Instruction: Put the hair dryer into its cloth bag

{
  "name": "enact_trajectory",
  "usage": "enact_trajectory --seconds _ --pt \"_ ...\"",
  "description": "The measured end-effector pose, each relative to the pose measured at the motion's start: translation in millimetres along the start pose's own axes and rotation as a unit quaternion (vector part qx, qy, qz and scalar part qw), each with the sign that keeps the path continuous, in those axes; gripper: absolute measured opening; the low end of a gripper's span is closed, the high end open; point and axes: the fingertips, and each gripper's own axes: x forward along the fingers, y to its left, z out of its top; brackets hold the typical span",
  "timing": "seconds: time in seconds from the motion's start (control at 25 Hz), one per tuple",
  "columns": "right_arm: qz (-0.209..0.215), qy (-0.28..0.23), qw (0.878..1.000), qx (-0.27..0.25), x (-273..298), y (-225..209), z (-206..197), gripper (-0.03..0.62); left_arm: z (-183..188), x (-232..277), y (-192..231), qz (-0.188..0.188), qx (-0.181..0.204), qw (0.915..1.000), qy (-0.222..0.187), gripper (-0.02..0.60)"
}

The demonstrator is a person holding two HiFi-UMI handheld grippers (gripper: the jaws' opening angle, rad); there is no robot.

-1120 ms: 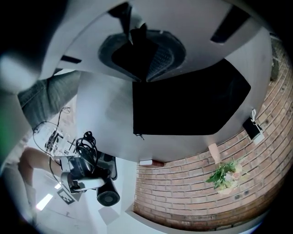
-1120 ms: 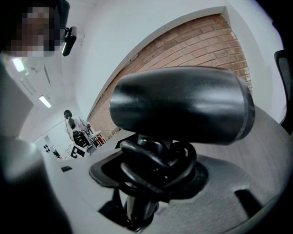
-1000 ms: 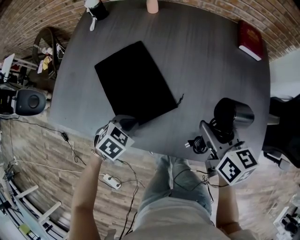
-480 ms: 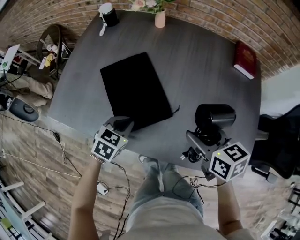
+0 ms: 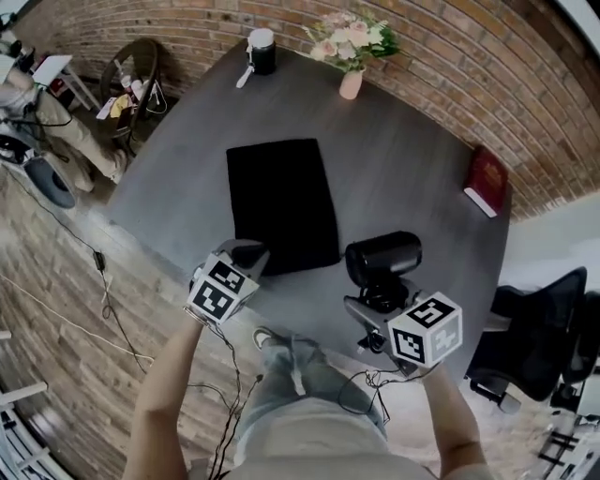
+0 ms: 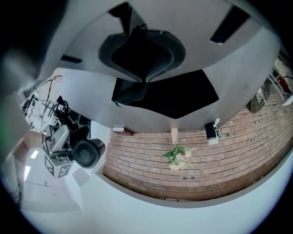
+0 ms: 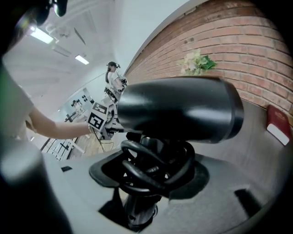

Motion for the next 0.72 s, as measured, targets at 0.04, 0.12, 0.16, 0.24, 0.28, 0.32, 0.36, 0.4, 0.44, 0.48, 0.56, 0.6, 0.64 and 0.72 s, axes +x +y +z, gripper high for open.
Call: enact_trajectory --seconds 0.04,0.12,0.16,0.24,0.28,0.32,0.36,0.4,0.44,0.48,0.56,0.6,0.64,0.72 --pt "0.009 0.01 1.0 -0.008 4.6 5.5 -1.2 0.273 -0.8 -0.8 1.5 0.002 0.002 1.0 -0.003 0.021" --pt "0.028 0.037 0.999 -0.025 14.2 17.8 -2.5 0.272 -1.2 -1.1 4.5 0.006 0.007 0.9999 -0.008 0.021" --pt "0.038 0.05 0.997 -0.036 19.1 22.7 -3.6 0.272 0.0 -0.8 5.0 0.007 0.008 0.9999 -0.01 0.021" --pt "0.059 0.075 0.994 -0.059 28.6 30.9 -7.3 0.272 3.3 0.4 4.9 0.005 0.006 0.9999 -0.015 0.021" --pt "0.071 0.087 0.991 -0.069 33.5 35.4 -10.1 0.272 4.7 0.9 5.0 0.004 0.004 0.9998 -0.017 0.021" --pt "0.083 0.1 0.988 -0.078 38.5 40.4 -13.7 0.27 5.8 1.2 5.2 0.001 0.002 0.9998 -0.02 0.021" --pt "0.095 0.114 0.985 -0.086 43.8 45.7 -18.2 0.27 6.5 1.1 5.5 -0.002 0.001 0.9997 -0.022 0.021" --pt "0.106 0.128 0.982 -0.094 49.5 50.9 -23.4 0.27 6.7 0.7 5.7 -0.005 0.002 0.9997 -0.024 0.021" --pt "0.116 0.144 0.977 -0.103 55.4 55.8 -29.0 0.27 6.7 0.0 5.8 -0.008 0.003 0.9996 -0.026 0.021" --pt "0.124 0.159 0.973 -0.112 61.3 60.4 -34.6 0.27 6.7 -0.9 5.7 -0.011 0.003 0.9996 -0.027 0.021" --pt "0.141 0.183 0.965 -0.125 71.6 68.6 -44.4 0.27 7.5 -1.8 5.6 -0.014 0.004 0.9994 -0.03 0.021" --pt "0.15 0.193 0.961 -0.128 75.7 72.3 -48.8 0.27 8.6 -1.5 5.5 -0.016 0.005 0.9994 -0.031 0.021" --pt "0.159 0.2 0.958 -0.129 79.2 75.8 -52.8 0.27 10.0 -1.2 5.3 -0.017 0.006 0.9993 -0.033 0.021" --pt "0.173 0.215 0.952 -0.135 85.2 82.1 -59.9 0.268 13.3 -0.8 5.5 -0.02 0.009 0.9991 -0.035 0.021"
